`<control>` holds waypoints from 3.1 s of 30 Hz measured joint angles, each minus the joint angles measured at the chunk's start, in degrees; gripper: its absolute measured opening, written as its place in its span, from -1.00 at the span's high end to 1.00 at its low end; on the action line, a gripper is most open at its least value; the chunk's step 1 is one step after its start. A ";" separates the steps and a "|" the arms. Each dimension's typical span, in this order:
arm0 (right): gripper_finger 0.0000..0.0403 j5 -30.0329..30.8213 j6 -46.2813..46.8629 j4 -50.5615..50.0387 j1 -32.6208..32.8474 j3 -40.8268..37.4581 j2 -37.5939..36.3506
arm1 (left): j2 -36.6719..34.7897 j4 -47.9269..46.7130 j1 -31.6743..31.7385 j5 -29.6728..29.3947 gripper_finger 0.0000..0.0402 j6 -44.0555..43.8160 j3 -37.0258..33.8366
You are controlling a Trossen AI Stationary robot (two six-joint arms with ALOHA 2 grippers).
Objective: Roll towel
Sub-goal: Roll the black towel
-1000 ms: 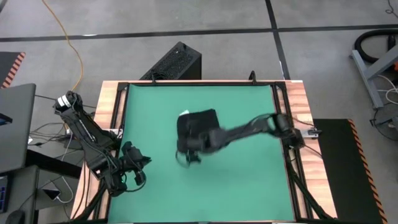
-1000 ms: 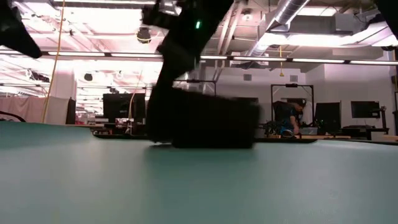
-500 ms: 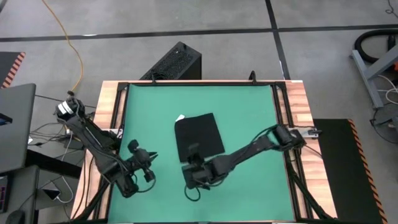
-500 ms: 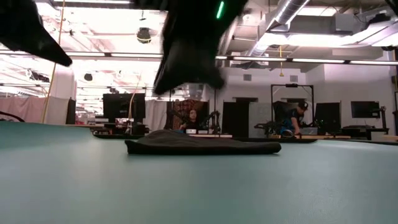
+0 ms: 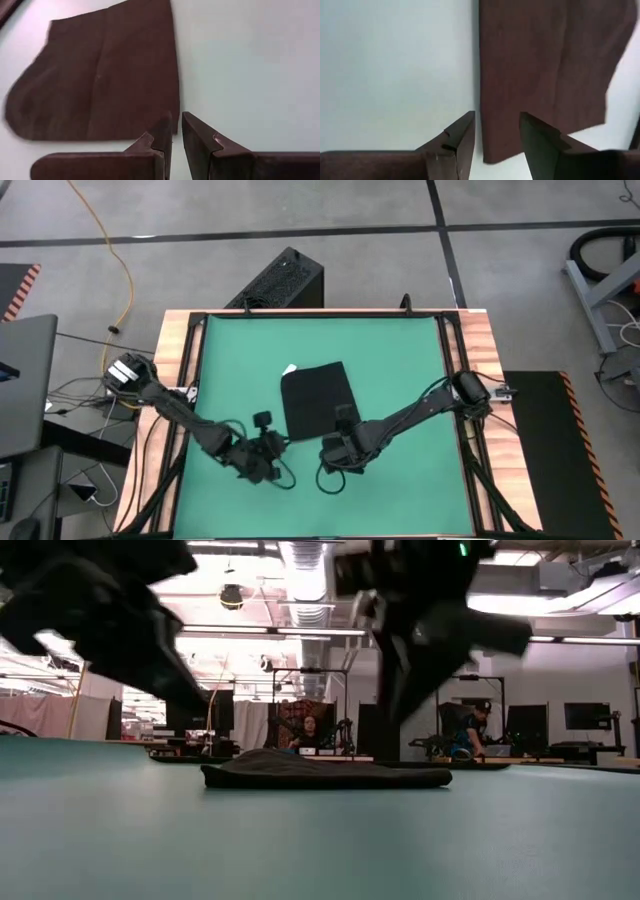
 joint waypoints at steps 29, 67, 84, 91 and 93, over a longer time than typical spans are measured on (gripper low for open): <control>0.13 -8.46 -2.77 26.71 -6.44 -31.02 -11.23 | -0.02 7.27 9.00 20.03 0.22 14.40 -4.25; 0.94 -5.37 1.41 28.55 -7.87 -30.82 -10.66 | 9.83 -2.99 12.76 10.89 0.97 12.38 -0.05; 0.99 10.82 -4.12 8.63 -3.34 -11.43 -10.72 | -5.71 -31.17 11.86 -0.46 1.00 14.64 12.66; 1.00 19.39 -9.99 4.24 -8.35 -8.08 -11.44 | -11.71 -34.68 20.16 -3.35 1.00 25.93 12.03; 1.00 20.46 -12.04 4.63 -10.43 -7.85 -12.05 | -12.21 -34.52 23.70 -3.31 1.00 30.47 12.06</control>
